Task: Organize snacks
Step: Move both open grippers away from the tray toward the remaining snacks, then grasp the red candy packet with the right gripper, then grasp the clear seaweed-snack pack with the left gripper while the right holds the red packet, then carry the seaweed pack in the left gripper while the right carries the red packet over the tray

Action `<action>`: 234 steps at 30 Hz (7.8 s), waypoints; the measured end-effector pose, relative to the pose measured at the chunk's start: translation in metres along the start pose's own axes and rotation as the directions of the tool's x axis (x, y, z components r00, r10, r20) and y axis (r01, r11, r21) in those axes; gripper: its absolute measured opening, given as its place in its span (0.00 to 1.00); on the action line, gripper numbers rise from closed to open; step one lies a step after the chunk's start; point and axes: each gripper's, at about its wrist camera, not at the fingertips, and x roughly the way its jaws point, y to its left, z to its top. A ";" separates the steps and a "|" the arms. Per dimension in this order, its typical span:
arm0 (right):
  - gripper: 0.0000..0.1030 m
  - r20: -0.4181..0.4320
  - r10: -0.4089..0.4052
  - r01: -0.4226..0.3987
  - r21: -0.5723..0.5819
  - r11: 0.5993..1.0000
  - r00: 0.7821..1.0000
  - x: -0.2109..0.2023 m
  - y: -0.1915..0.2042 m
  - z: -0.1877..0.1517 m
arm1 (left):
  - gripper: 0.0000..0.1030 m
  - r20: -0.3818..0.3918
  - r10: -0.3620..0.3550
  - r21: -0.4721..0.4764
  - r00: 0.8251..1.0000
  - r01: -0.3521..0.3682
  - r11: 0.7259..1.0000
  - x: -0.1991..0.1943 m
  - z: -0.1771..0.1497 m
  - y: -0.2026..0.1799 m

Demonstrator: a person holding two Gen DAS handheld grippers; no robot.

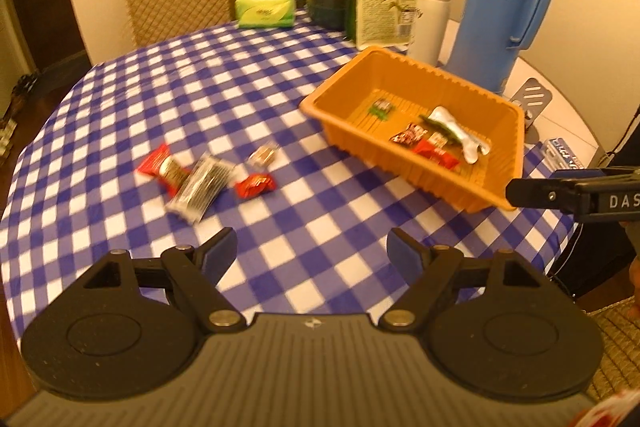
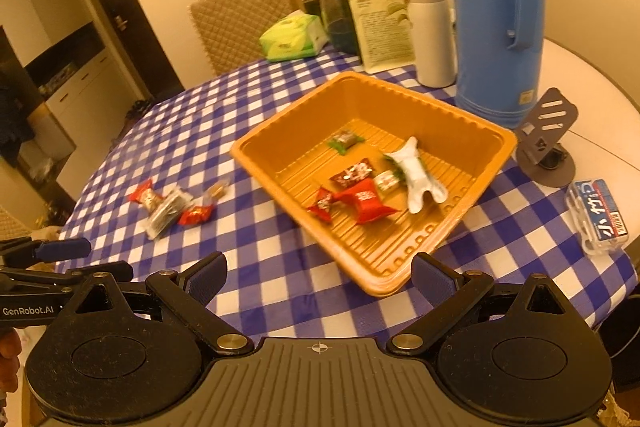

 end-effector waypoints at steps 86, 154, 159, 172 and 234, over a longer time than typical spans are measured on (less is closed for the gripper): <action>0.53 -0.188 0.166 -0.240 -0.511 0.825 0.968 0.231 0.143 0.026 | 0.53 -0.086 0.065 -0.034 0.994 -0.068 0.997 0.110 0.016 0.127; 0.21 -0.191 0.101 -0.157 -0.307 0.939 0.976 0.214 0.093 0.033 | 0.42 -0.097 0.039 0.213 0.995 -0.018 0.977 0.172 0.044 0.104; 0.21 -0.190 0.095 -0.149 -0.299 0.942 0.977 0.210 0.090 0.031 | 0.39 -0.099 0.051 0.220 0.994 -0.028 0.975 0.177 0.042 0.103; 0.21 -0.181 0.111 -0.163 -0.307 0.938 0.977 0.200 0.096 0.028 | 0.34 -0.115 0.030 0.226 0.993 -0.003 0.974 0.155 0.021 0.088; 0.21 0.045 -0.121 0.117 0.074 0.990 0.992 0.051 0.004 0.042 | 0.34 0.020 -0.181 0.394 0.983 0.159 0.905 0.089 0.108 -0.064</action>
